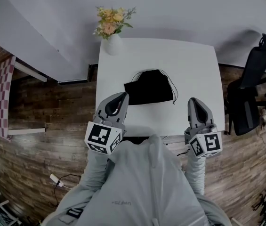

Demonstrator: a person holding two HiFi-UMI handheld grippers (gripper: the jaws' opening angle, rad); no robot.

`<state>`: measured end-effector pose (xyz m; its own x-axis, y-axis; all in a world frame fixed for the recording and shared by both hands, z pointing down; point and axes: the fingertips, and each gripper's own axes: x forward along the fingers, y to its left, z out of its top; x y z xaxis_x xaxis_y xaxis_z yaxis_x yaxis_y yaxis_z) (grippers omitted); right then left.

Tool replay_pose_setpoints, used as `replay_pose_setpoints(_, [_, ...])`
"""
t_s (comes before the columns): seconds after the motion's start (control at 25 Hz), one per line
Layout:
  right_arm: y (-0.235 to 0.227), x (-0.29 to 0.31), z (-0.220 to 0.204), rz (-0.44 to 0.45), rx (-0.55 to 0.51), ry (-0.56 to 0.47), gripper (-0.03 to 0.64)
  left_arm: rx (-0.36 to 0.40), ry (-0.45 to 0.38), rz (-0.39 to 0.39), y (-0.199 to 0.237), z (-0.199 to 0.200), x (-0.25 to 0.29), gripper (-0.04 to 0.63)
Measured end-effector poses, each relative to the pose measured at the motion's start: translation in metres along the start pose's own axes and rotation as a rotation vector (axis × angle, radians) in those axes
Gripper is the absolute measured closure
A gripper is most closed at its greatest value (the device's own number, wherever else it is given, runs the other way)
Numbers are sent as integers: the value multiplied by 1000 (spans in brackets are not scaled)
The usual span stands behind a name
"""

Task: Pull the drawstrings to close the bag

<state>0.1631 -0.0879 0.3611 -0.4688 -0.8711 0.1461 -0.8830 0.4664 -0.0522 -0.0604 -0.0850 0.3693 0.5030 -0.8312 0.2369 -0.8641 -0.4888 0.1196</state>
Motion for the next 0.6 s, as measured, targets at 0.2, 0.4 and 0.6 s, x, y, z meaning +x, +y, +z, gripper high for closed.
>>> replay_pose_setpoints(0.2, [-3, 0, -1, -25, -1, 4, 595, 0, 3, -5, 1, -1, 0, 571])
replay_pose_setpoints(0.4, [-4, 0, -4, -22, 4, 21, 595, -2, 4, -10, 1, -1, 0, 571])
replay_pose_setpoints(0.6, [0, 0, -5, -6, -8, 27, 595, 1, 5, -11, 0, 0, -1, 571])
